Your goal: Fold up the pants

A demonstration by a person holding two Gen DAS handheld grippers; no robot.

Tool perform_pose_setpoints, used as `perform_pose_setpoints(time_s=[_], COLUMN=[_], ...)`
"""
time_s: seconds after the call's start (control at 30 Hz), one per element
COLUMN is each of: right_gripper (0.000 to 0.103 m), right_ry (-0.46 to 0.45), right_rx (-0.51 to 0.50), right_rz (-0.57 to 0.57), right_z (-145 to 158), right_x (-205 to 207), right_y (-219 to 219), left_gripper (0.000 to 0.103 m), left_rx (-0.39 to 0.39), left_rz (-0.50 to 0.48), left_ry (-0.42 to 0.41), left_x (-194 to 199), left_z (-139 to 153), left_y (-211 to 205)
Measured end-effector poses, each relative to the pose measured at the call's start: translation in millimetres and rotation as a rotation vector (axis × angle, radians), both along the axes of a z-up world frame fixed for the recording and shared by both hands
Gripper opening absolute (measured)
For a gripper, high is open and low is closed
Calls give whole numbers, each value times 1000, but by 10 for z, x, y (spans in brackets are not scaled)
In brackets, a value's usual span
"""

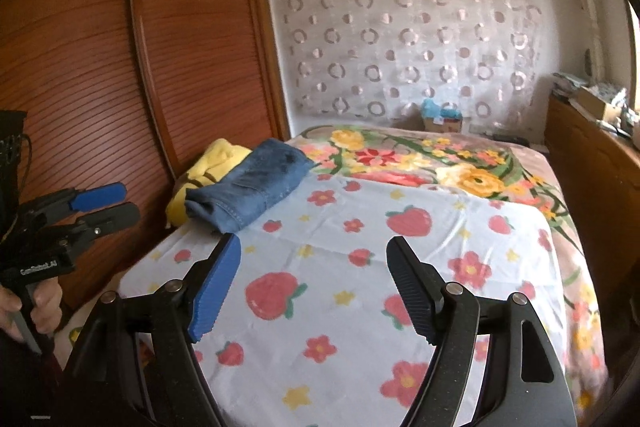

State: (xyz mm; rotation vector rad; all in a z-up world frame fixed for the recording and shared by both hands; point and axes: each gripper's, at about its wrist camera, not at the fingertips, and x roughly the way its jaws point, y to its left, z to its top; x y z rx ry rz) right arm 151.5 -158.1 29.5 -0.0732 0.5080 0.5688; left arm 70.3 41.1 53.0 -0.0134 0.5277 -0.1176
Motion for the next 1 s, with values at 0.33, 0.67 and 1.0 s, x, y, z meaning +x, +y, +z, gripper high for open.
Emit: perform_pose_setpoints(time_s=[0.33, 0.67, 1.0], right_gripper=[86, 86, 86], right_ry=[-26, -64, -135], right_rx=[-11, 14, 41], right_rz=[-146, -235, -269], right_z=[-34, 102, 368], right_x=[-269, -598, -845], right_y=[-448, -764, -823], left_gripper=[55, 55, 55], left_rx=[-1, 0, 14], left_rz=[-26, -24, -13], left_ry=[23, -12, -59], left_x=[19, -137, -339], left_z=[-66, 93, 317], left_y=[-393, -554, -522])
